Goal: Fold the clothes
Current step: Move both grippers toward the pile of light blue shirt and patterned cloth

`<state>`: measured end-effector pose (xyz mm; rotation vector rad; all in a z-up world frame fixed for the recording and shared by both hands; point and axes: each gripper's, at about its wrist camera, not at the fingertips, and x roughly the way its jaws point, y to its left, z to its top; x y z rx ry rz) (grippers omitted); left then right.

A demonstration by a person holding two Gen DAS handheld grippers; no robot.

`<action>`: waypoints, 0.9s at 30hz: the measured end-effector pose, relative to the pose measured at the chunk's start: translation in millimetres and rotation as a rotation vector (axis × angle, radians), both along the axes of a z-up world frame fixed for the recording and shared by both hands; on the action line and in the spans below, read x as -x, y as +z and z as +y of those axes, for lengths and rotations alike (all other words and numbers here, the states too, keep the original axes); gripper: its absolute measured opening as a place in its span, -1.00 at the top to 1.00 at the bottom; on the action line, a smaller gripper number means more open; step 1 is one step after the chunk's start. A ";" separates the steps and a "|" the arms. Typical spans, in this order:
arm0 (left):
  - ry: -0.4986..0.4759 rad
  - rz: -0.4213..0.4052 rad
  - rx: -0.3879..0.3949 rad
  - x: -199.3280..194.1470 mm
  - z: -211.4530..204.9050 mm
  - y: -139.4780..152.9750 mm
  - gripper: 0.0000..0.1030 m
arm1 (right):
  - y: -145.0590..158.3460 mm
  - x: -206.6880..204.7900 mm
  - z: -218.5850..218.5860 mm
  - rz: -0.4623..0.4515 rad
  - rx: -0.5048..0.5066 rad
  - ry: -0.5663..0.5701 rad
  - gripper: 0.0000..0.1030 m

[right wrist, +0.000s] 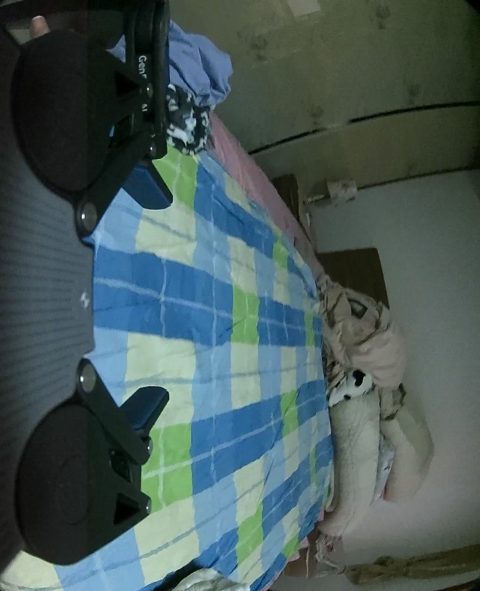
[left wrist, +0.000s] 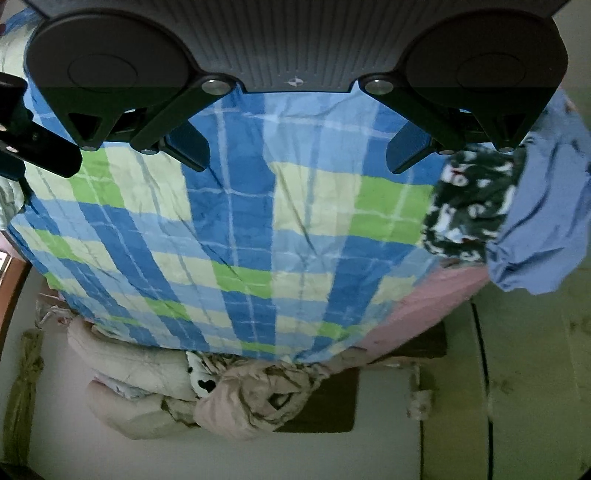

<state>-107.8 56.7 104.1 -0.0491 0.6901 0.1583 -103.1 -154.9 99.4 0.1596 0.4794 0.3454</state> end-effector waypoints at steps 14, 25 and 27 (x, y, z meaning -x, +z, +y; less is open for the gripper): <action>0.074 0.013 0.026 -22.7 46.5 6.6 -0.99 | 4.1 -15.5 40.6 0.015 -0.012 0.116 -1.00; 0.213 0.007 0.071 -27.8 141.4 -29.8 -1.00 | -16.7 -61.2 100.5 0.085 0.021 0.242 -1.00; 0.240 0.015 0.081 -28.7 155.9 -35.5 -1.00 | -16.4 -63.6 106.2 0.041 -0.012 0.251 -1.00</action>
